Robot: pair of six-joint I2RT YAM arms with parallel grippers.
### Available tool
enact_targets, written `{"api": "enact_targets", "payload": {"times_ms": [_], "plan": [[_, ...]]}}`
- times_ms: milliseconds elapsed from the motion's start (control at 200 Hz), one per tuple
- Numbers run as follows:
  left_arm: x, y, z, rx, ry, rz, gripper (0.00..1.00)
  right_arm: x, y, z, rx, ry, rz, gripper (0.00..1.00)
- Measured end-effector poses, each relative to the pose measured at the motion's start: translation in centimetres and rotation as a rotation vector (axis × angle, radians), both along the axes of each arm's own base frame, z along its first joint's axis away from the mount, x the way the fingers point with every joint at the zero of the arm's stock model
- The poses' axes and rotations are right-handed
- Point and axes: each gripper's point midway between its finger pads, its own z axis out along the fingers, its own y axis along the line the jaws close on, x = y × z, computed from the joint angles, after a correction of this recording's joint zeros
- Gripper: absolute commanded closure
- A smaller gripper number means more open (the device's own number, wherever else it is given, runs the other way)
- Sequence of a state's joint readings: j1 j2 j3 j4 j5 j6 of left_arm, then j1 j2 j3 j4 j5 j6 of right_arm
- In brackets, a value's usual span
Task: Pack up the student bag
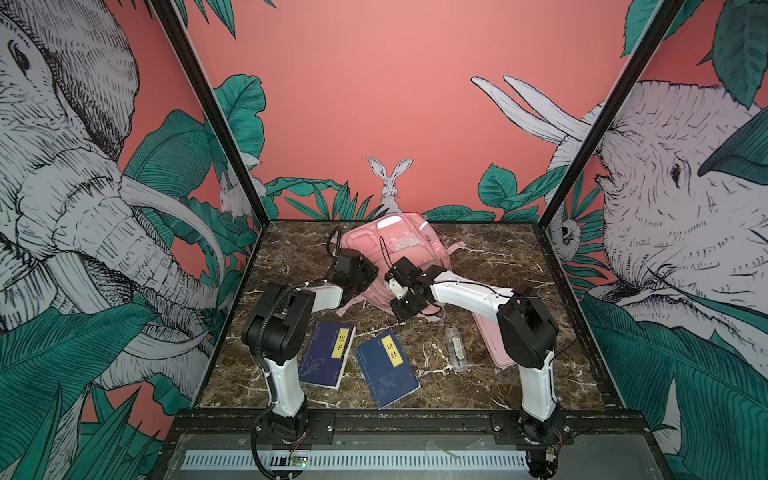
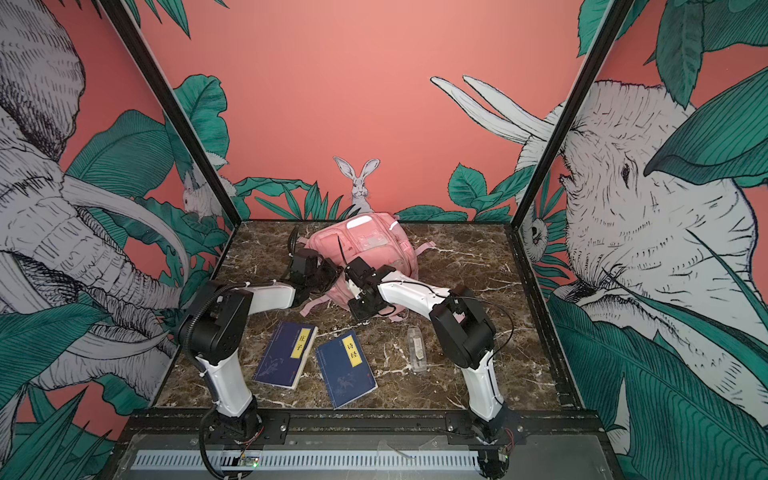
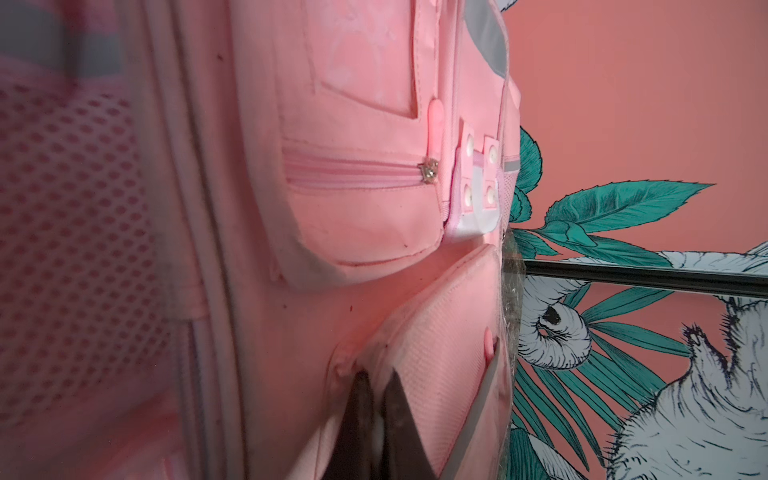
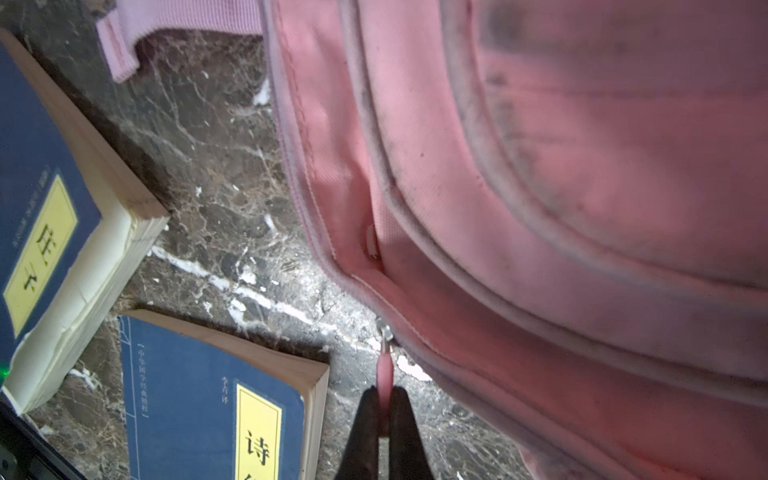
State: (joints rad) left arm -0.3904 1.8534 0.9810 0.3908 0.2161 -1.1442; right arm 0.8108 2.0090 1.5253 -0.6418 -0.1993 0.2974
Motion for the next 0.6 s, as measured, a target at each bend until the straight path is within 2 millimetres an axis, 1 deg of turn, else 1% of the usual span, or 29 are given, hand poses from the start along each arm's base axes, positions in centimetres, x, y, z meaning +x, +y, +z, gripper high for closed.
{"api": "enact_targets", "payload": {"times_ms": [40, 95, 125, 180, 230, 320, 445, 545, 595], "plan": [[0.1, 0.0, 0.1, 0.015, 0.005, -0.009, 0.85, 0.0, 0.0, -0.2, 0.008, -0.002, -0.009, 1.0], [0.3, -0.1, 0.4, 0.049, 0.002, -0.032, 0.7, 0.1, -0.4, -0.5, 0.016, -0.002, -0.025, 1.0], [0.4, -0.1, 0.6, 0.063, -0.001, -0.044, 0.64, 0.0, -0.7, -0.7, 0.02, -0.001, -0.029, 1.0], [0.5, -0.2, 1.0, 0.085, -0.007, -0.065, 0.55, -0.2, -1.3, -0.9, 0.026, 0.005, -0.038, 1.0], [0.4, -0.2, 1.4, 0.116, -0.015, -0.094, 0.49, -0.2, -2.1, -0.6, 0.034, 0.001, -0.05, 1.0], [0.2, -0.3, 2.1, 0.167, -0.022, -0.147, 0.45, 0.0, -3.6, 0.1, 0.042, -0.006, -0.074, 1.0], [0.4, -0.7, 3.6, 0.249, -0.042, -0.235, 0.44, 0.2, -6.6, 1.1, 0.039, -0.02, -0.116, 1.0], [1.6, -1.7, 5.7, 0.31, -0.091, -0.32, 0.44, 0.2, -9.1, 1.2, 0.008, -0.02, -0.149, 1.0], [2.2, -2.3, 6.4, 0.339, -0.117, -0.365, 0.44, 0.3, -10.2, 1.1, -0.011, -0.018, -0.167, 1.0]]}}
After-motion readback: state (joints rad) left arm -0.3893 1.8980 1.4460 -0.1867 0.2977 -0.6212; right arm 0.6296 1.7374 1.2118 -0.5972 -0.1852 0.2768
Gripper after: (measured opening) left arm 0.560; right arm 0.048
